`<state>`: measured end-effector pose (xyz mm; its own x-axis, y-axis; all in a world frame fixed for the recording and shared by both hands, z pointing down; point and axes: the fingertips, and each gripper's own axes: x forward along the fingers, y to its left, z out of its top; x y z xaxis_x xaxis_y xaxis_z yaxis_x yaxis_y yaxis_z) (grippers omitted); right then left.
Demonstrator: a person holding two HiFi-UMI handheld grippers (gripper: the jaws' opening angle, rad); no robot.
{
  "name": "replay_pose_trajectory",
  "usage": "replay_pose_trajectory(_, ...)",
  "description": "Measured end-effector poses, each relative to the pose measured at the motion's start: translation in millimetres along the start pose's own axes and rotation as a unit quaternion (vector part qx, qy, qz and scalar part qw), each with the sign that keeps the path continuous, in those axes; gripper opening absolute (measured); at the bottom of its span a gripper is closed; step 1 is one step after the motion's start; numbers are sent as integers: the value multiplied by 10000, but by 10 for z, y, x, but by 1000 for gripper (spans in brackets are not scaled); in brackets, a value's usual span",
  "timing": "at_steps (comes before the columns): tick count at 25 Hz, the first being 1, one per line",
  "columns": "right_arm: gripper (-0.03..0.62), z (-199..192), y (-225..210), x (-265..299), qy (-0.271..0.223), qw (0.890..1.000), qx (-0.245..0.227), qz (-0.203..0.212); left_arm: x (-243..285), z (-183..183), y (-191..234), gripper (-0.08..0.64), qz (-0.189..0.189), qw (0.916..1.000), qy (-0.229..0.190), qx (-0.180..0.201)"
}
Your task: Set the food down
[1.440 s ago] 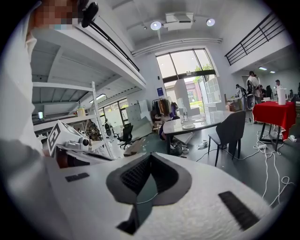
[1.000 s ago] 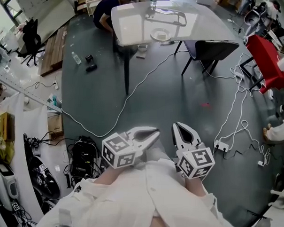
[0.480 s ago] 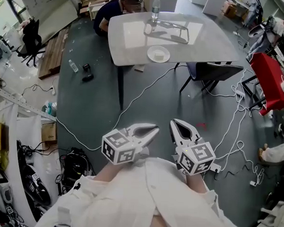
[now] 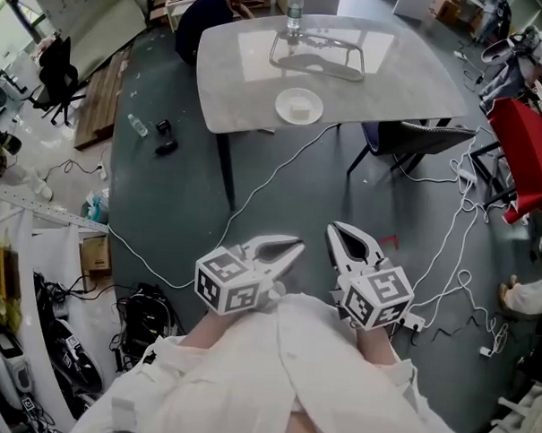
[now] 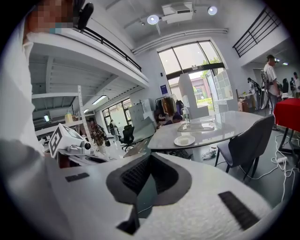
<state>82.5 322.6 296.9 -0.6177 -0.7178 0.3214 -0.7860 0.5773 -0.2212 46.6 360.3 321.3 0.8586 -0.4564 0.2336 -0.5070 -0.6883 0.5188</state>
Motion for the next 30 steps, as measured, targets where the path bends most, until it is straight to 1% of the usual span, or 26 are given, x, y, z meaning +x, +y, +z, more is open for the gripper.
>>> replay_pose_trajectory(4,2,32,-111,156,25,10000,55,-1,79,101,200,28,62,9999,-34,-116)
replay_pose_trajectory(11,2,124,-412,518,106,9998,150,-111,355,301,569,28,-44,9997,199,-100)
replay_pose_trajectory(14,2,202,-517,737,136,9997,162,-122,449,436,757,28,-91,9996,228,-112)
replay_pose_trajectory(18,2,319,-663,1051,192,9996,172,-146,550,678,1068,28,-114,9996,209,-141)
replay_pose_trajectory(22,2,536,-831,1362,159,9994,194,-244,634,977,1396,28,-88,9996,217,-169)
replay_pose_trajectory(25,2,686,-941,1603,136,9992,207,-309,712,1201,1617,28,-160,9995,233,-148)
replay_pose_trajectory(30,2,801,-1168,1966,184,9984,294,-448,885,1520,2003,28,-262,9991,276,-162)
